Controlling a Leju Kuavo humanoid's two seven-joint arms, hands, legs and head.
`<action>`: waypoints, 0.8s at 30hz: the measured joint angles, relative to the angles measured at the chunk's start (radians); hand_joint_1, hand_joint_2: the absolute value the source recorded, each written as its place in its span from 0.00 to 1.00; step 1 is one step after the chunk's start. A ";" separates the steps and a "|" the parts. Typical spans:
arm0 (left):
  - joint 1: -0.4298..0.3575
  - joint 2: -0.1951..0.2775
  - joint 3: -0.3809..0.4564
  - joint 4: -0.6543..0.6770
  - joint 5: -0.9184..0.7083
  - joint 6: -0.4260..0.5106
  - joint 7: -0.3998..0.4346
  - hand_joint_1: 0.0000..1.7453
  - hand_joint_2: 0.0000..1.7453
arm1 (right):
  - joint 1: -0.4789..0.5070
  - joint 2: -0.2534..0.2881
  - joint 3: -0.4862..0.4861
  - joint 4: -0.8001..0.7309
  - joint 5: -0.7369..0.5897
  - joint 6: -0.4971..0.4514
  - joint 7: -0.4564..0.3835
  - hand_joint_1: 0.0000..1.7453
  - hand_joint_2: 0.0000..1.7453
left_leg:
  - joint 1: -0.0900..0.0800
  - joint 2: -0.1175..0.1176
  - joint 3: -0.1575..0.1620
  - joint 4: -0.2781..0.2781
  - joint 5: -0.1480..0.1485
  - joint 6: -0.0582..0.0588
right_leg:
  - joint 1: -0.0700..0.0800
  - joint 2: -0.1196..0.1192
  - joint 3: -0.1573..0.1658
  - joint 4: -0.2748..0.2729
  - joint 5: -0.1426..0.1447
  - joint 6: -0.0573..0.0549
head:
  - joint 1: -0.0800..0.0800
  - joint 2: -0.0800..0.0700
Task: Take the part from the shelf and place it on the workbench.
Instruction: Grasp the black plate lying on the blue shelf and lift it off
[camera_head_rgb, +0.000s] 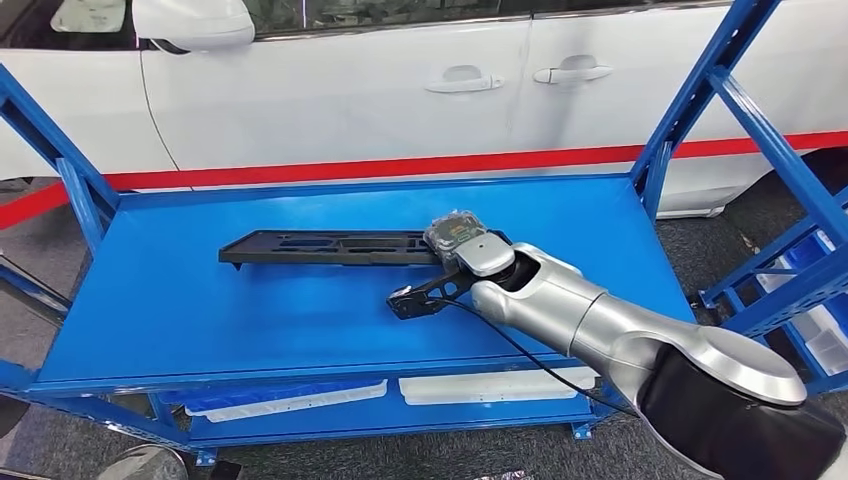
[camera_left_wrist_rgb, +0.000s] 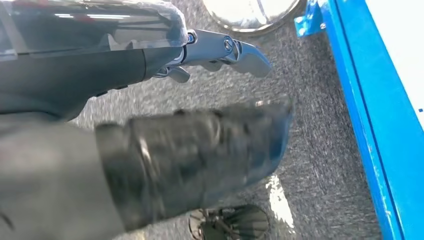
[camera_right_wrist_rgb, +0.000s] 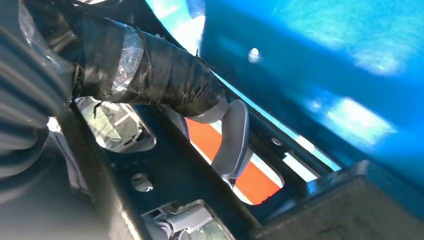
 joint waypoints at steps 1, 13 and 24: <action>0.000 0.000 0.001 0.000 0.002 0.000 0.000 0.00 1.00 | 0.000 0.000 -0.003 -0.008 -0.009 -0.009 -0.005 1.00 1.00 | 0.001 -0.001 0.000 0.004 -0.002 -0.002 | -0.002 0.000 0.020 -0.043 0.030 0.001 | 0.000 0.000; -0.001 0.000 0.018 0.000 0.022 0.065 0.025 0.00 1.00 | -0.002 0.016 -0.060 -0.187 -0.084 -0.160 -0.046 1.00 1.00 | 0.002 -0.002 -0.116 0.248 -0.127 -0.049 | 0.003 0.004 0.109 -0.250 0.111 -0.048 | -0.004 0.000; -0.002 -0.008 0.037 0.000 0.062 0.130 0.065 0.00 1.00 | 0.082 0.039 -0.212 -0.383 -0.352 -0.448 -0.171 1.00 1.00 | -0.016 -0.001 0.000 0.000 -0.005 0.001 | 0.020 0.003 0.113 -0.250 0.100 -0.033 | -0.004 0.000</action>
